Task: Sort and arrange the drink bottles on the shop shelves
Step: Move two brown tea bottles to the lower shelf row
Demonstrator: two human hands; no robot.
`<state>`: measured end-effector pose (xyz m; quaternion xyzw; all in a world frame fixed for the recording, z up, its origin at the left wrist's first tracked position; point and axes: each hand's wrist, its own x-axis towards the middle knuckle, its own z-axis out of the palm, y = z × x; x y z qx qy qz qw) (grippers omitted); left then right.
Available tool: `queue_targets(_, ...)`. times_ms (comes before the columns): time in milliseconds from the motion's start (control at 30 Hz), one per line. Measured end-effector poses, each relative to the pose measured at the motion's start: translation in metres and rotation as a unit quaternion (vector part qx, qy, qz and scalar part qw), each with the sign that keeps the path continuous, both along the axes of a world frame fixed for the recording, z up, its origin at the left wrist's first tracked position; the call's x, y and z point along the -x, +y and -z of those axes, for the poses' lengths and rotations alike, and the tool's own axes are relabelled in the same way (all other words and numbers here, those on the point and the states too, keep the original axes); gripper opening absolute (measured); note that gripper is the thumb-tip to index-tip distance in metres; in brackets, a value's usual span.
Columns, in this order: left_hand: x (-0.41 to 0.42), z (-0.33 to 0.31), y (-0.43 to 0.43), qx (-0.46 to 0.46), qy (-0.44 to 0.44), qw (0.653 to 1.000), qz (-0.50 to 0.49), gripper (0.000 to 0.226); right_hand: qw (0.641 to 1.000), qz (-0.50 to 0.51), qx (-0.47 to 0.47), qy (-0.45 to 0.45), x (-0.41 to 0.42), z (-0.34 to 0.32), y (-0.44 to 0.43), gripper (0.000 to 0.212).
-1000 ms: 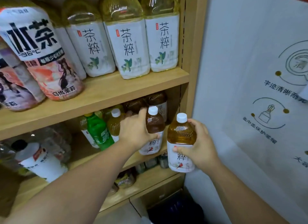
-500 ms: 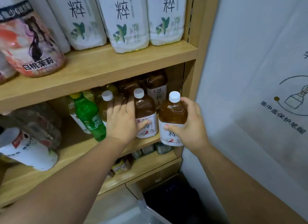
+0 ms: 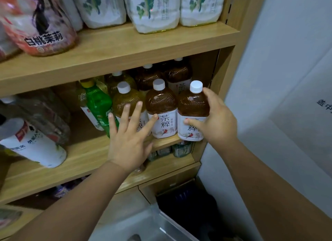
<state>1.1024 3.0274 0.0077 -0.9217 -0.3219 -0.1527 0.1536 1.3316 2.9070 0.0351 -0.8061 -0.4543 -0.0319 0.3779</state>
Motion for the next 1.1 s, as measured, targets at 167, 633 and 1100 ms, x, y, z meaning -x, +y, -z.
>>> queue_targets(167, 0.004, 0.001, 0.0, 0.003, 0.015, 1.0, -0.005, 0.097, 0.996, 0.06, 0.034, -0.064, 0.008, 0.0, -0.004, 0.1)
queue_targets(633, -0.004, -0.008, 0.007, 0.008, -0.123, 0.992, -0.011, 0.094, 0.999, 0.033, -0.005, -0.035, 0.007, 0.022, 0.023, 0.097)
queue_targets(1100, -0.009, 0.034, 0.023, -0.057, -0.015, 0.998, 0.029, 0.098, 0.987, -0.06, 0.104, -0.109, 0.034, 0.087, 0.014, 0.098)
